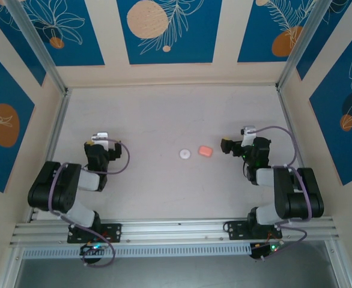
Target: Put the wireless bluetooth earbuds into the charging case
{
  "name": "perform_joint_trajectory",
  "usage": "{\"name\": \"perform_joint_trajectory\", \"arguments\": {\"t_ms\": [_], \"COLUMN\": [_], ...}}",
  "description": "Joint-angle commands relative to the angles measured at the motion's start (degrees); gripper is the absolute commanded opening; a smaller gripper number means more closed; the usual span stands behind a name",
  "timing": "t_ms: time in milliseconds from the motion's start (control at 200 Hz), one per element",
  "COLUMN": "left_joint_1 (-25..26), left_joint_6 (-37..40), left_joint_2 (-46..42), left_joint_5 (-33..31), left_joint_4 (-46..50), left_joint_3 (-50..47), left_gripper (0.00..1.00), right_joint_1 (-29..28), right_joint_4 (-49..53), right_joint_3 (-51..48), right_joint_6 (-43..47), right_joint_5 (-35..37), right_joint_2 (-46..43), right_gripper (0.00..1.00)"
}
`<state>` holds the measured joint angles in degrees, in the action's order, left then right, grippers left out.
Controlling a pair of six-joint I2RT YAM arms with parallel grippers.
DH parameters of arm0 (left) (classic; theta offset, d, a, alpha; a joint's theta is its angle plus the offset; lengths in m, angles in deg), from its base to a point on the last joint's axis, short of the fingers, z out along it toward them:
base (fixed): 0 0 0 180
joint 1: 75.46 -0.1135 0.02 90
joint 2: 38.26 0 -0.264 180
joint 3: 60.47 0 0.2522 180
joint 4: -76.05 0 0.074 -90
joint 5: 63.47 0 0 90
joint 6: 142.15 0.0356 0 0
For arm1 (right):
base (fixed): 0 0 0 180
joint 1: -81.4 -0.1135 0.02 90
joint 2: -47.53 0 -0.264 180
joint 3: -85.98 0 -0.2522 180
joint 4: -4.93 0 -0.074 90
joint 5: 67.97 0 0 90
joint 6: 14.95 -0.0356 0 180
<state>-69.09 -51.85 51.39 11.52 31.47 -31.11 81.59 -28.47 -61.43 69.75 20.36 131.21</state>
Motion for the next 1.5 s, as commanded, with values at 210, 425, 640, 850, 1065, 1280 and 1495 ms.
{"name": "perform_joint_trajectory", "arguments": {"t_ms": [210, 425, 640, 850, 1065, 1280, 1495], "left_joint_1": [-1.45, -1.36, -1.36, -1.36, -1.37, -1.36, -1.56], "left_joint_6": [0.41, 0.76, 0.76, 0.76, 0.76, 0.85, 0.76], "left_joint_2": [-0.21, -0.28, -0.26, -0.28, -0.29, -0.26, -0.22], "left_joint_5": [3.41, 3.53, 3.54, 3.5, 3.58, 3.58, 4.2], "left_joint_4": [3.76, 3.23, 3.15, 3.16, 3.26, 3.24, 3.86], "left_joint_3": [5.32, 5.06, 5.06, 5.06, 5.06, 5.03, 5.41], "left_gripper": [1.0, 1.0, 1.0, 1.0, 1.0, 1.0, 1.0], "right_joint_1": [1.38, 1.77, 1.75, 1.75, 1.75, 1.75, 1.73], "right_joint_4": [1.04, 0.94, 0.93, 0.92, 0.93, 0.91, 0.91], "right_joint_3": [4.92, 5.14, 5.07, 5.06, 5.05, 4.96, 5.02], "right_joint_6": [0.59, 0.04, 0.07, 0.11, 0.11, 0.03, 0.09], "right_joint_5": [-0.99, -0.88, -0.88, -0.85, -0.81, -0.79, -0.8], "right_joint_2": [3.51, 3.68, 3.64, 3.6, 3.59, 3.6, 3.62], "right_gripper": [0.99, 0.99, 0.99, 0.99, 0.99, 0.99, 0.99]}}
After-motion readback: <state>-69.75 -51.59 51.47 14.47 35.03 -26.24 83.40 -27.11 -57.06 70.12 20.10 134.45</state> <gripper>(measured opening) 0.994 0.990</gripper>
